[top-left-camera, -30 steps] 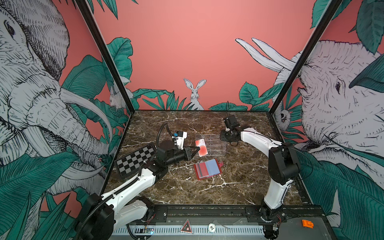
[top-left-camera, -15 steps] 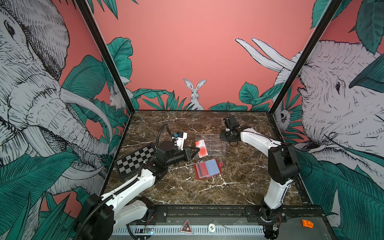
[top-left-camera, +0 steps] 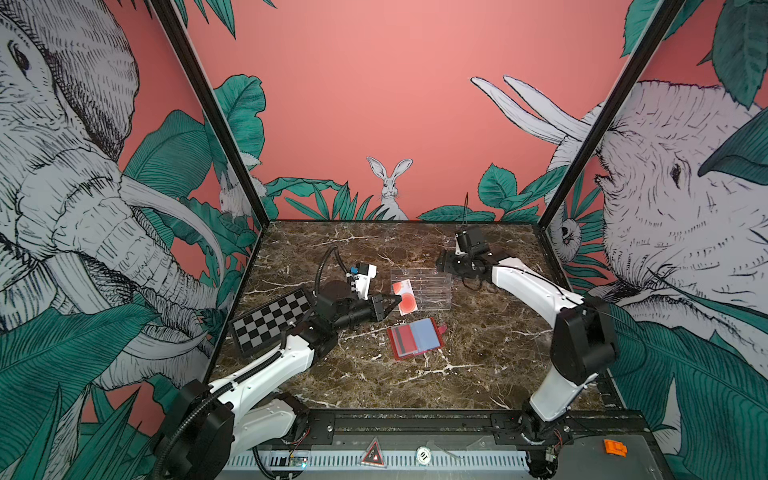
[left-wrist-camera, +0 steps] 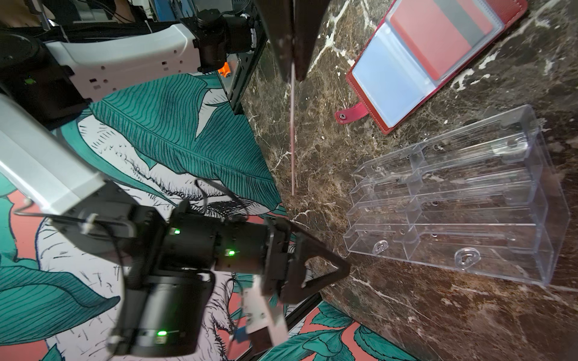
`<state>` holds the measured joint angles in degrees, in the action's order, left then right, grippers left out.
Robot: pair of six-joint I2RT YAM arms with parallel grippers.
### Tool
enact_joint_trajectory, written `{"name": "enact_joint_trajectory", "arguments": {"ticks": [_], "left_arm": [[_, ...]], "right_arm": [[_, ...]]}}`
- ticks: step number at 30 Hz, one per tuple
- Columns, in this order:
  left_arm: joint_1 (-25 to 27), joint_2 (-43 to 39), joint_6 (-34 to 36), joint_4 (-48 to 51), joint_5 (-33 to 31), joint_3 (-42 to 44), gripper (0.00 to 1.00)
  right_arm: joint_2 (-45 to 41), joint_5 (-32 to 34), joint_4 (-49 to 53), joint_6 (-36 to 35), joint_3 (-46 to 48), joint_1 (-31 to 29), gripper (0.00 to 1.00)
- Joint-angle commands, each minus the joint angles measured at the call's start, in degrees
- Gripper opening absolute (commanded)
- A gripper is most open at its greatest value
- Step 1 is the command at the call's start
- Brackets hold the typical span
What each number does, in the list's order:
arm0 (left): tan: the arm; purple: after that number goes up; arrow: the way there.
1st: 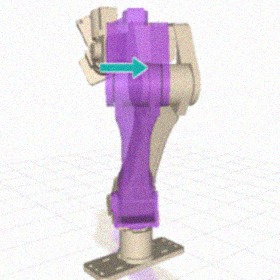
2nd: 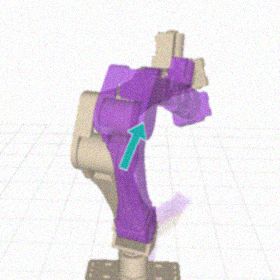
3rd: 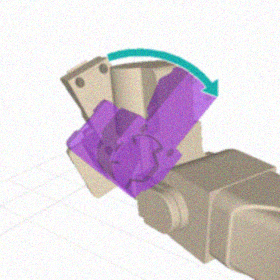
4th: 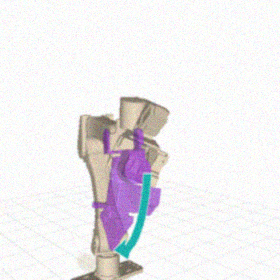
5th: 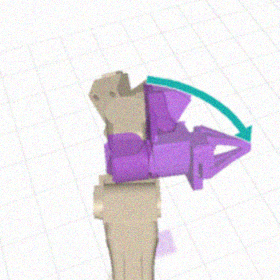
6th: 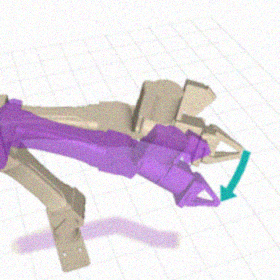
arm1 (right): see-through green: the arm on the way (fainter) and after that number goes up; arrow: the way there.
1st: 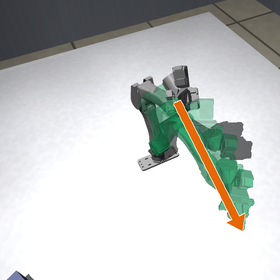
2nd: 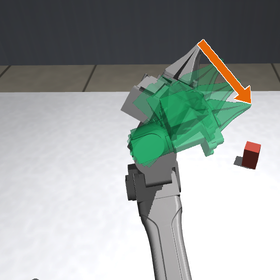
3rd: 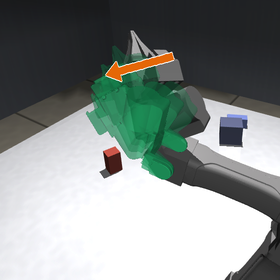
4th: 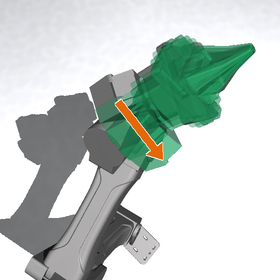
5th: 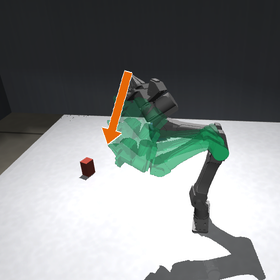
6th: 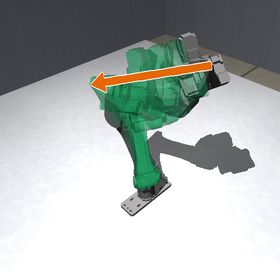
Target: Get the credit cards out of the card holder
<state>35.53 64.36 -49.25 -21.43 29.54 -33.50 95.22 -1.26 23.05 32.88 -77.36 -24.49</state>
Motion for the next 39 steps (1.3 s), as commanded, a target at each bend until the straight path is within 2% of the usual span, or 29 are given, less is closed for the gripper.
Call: {"name": "enact_joint_trajectory", "arguments": {"ticks": [1, 3, 7, 11, 17, 21, 23, 26, 39], "left_arm": [[-0.28, 1.70, -2.21, -5.33, 2.02, -2.42, 0.00], [-0.28, 3.51, -4.14, -6.72, 2.86, -3.91, 0.00], [-0.28, 7.98, -10.08, -11.86, 4.47, -7.43, 0.00], [-0.28, 13.73, -20.09, -18.18, 6.61, -11.09, 0.00], [0.70, 24.15, -38.07, -37.67, 7.36, -15.84, 0.00], [1.97, 30.46, -46.24, -48.38, 6.47, -18.61, 0.00], [2.98, 32.94, -48.22, -50.98, 5.79, -19.68, 0.00], [3.97, 35.03, -49.28, -52.91, 5.35, -20.87, 0.00], [4.29, 37.07, -48.35, -52.25, 5.35, -19.77, 0.00]], "right_arm": [[-6.83, -3.87, -3.38, -2.29, 0.79, 1.36, 0.86], [-9.85, -7.62, -5.51, -2.27, 1.80, 3.14, 0.89], [-14.23, -19.57, -8.56, -0.65, 5.62, 7.52, 0.91], [-18.47, -28.77, -16.31, 5.75, 10.53, 12.15, 0.91], [-21.03, -37.42, -25.36, 13.91, 14.90, 14.41, 0.89], [-20.89, -40.42, -30.74, 18.57, 17.32, 14.39, 0.84], [-21.05, -40.97, -34.33, 20.89, 18.99, 14.29, 0.81], [-20.72, -41.96, -33.81, 20.92, 19.73, 14.26, 0.75], [-20.41, -43.20, -35.53, 22.44, 21.91, 12.33, 0.55]]}}
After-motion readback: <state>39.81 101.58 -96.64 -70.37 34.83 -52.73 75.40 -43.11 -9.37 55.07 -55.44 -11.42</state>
